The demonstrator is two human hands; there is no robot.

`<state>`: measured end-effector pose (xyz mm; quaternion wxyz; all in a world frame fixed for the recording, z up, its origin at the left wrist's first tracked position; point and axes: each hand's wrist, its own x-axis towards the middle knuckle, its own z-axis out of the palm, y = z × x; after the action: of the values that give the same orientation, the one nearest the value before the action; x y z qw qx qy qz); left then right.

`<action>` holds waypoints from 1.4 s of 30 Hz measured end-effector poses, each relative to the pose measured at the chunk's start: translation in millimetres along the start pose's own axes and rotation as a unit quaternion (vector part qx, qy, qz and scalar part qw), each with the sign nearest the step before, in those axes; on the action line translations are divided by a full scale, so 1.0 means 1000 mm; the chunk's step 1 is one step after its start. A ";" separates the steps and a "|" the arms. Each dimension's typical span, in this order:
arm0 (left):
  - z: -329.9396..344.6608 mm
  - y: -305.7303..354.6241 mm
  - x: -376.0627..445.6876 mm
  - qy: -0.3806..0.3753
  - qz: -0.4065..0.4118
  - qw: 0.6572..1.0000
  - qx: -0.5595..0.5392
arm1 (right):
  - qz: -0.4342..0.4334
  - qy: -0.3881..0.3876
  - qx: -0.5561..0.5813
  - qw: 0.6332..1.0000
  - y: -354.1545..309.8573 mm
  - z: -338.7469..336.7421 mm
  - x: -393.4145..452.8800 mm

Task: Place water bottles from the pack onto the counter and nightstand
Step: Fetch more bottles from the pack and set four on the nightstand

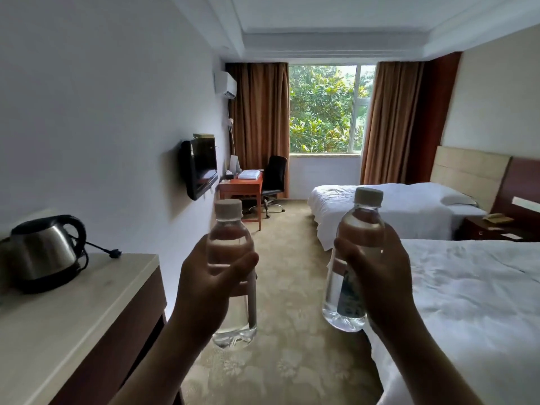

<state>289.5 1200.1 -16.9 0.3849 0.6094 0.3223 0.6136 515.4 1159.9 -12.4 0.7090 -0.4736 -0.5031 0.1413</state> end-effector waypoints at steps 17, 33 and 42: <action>0.049 -0.228 0.374 -0.051 0.019 0.998 -0.031 | 0.021 0.030 -0.075 0.997 0.248 0.152 0.298; 0.179 -0.430 0.675 -0.038 0.007 0.999 -0.005 | 0.014 0.013 -0.043 0.999 0.490 0.207 0.601; 0.207 -0.524 0.837 0.008 0.007 1.000 0.016 | 0.008 -0.042 -0.044 0.998 0.605 0.280 0.771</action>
<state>570.5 2169.3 -41.7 0.3682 0.6131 0.3308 0.6157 794.9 2139.7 -44.7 0.6644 -0.5025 -0.5341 0.1443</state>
